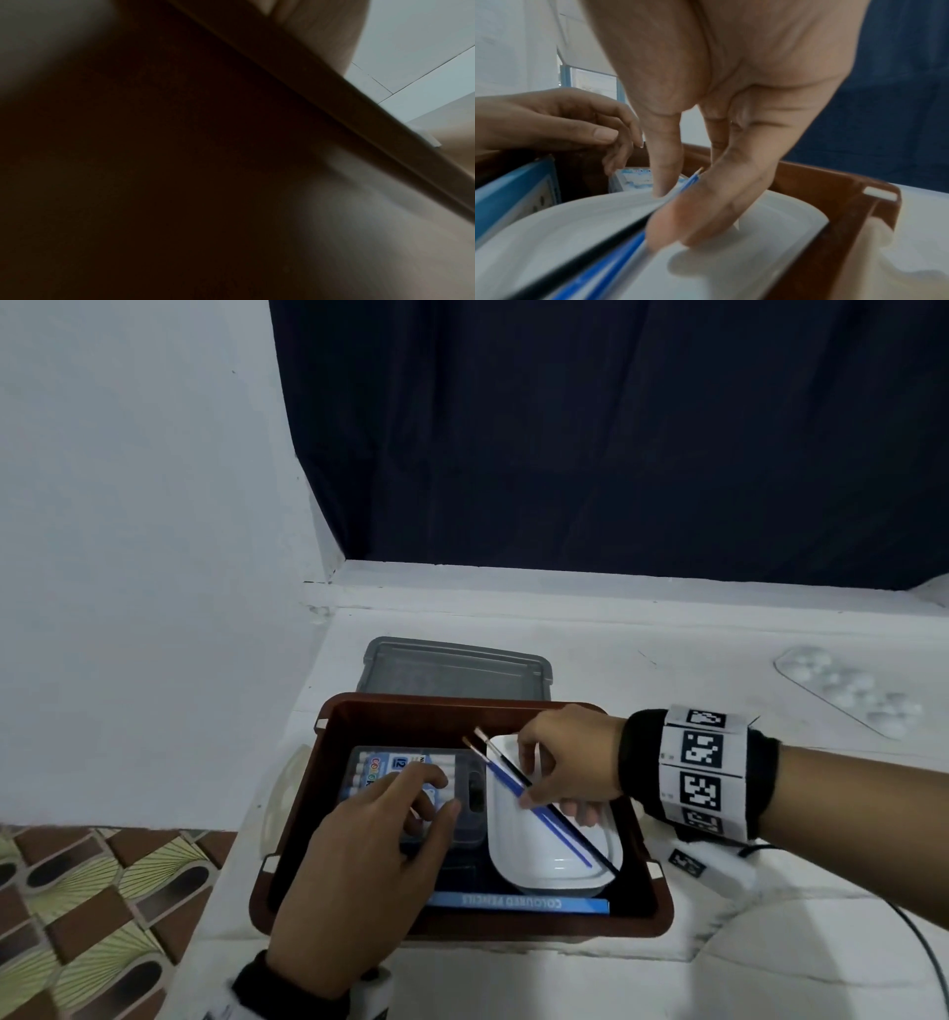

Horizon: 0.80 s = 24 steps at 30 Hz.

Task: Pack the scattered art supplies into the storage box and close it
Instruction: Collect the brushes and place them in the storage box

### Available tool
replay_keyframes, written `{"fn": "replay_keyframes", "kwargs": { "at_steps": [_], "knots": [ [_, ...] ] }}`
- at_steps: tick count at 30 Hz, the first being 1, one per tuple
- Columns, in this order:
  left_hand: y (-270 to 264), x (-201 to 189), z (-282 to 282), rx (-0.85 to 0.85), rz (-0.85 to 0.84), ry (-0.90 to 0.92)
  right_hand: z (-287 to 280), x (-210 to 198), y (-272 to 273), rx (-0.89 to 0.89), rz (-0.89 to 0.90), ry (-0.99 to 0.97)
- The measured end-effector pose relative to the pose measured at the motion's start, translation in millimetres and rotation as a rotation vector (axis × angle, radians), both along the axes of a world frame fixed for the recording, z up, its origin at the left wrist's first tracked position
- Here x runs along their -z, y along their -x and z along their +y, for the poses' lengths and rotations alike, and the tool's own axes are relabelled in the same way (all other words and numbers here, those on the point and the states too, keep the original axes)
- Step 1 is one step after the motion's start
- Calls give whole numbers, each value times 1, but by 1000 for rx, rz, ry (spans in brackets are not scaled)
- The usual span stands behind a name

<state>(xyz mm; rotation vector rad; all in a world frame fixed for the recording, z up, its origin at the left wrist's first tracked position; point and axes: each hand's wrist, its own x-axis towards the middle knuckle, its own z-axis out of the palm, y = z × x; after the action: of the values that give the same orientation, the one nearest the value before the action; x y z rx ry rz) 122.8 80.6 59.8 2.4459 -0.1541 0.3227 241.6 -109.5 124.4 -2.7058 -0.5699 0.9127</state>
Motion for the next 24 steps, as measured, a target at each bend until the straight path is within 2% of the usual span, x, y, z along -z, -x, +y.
{"fn": "replay_keyframes", "kwargs": {
  "at_steps": [4, 10, 16, 21, 24],
  "knots": [
    [1, 0, 0, 5, -16, 10, -1, 1, 4, -13, -23, -1],
    [1, 1, 1, 12, -35, 9, 6, 3, 13, -93, -178, 64],
    [1, 2, 2, 22, -57, 25, 0, 3, 11, -73, -267, 89],
    [1, 4, 2, 28, -80, 36, -9, 4, 8, 70, -65, 0],
    [0, 5, 3, 35, -84, 40, -8, 6, 9, 105, -17, -22]
  ]
}}
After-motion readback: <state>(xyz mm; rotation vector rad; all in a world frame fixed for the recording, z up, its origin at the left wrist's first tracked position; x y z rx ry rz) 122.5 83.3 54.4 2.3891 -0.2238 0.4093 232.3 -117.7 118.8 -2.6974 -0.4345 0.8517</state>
